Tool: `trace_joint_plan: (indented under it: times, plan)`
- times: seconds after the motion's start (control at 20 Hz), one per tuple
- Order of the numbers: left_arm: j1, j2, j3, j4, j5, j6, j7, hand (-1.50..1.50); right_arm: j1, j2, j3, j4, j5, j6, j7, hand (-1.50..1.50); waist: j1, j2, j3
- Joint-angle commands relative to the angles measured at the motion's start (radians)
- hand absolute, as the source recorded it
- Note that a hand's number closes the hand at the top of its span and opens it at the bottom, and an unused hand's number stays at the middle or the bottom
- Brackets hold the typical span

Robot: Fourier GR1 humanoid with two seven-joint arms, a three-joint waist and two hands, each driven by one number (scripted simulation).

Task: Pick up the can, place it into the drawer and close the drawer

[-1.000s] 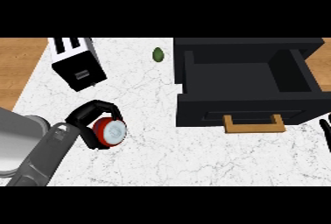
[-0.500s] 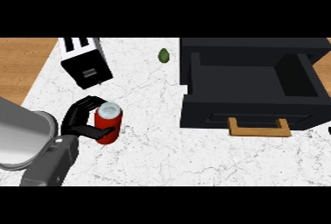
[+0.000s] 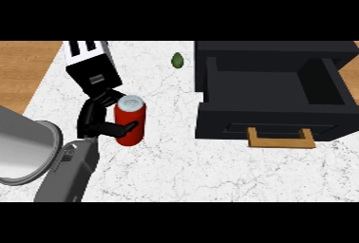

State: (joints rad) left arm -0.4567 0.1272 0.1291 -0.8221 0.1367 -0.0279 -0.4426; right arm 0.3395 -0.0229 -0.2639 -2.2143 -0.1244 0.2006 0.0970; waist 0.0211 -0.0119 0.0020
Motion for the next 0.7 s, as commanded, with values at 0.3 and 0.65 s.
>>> trace_joint_plan:
  times: [0.3, 0.65]
  plan:
    - [0.001, -0.078, -0.170, -0.530, -0.073, 0.178, 0.434, 1.50, -0.031, -0.016, -0.029, 0.041, -0.012, 0.019, -0.021, -1.50, -0.013, 0.006, -0.001]
    - [-0.155, -0.126, -0.290, -0.616, -0.151, 0.321, 0.657, 1.50, -0.100, -0.021, -0.030, 0.078, 0.020, -0.008, 0.002, -1.50, -0.019, 0.010, -0.001]
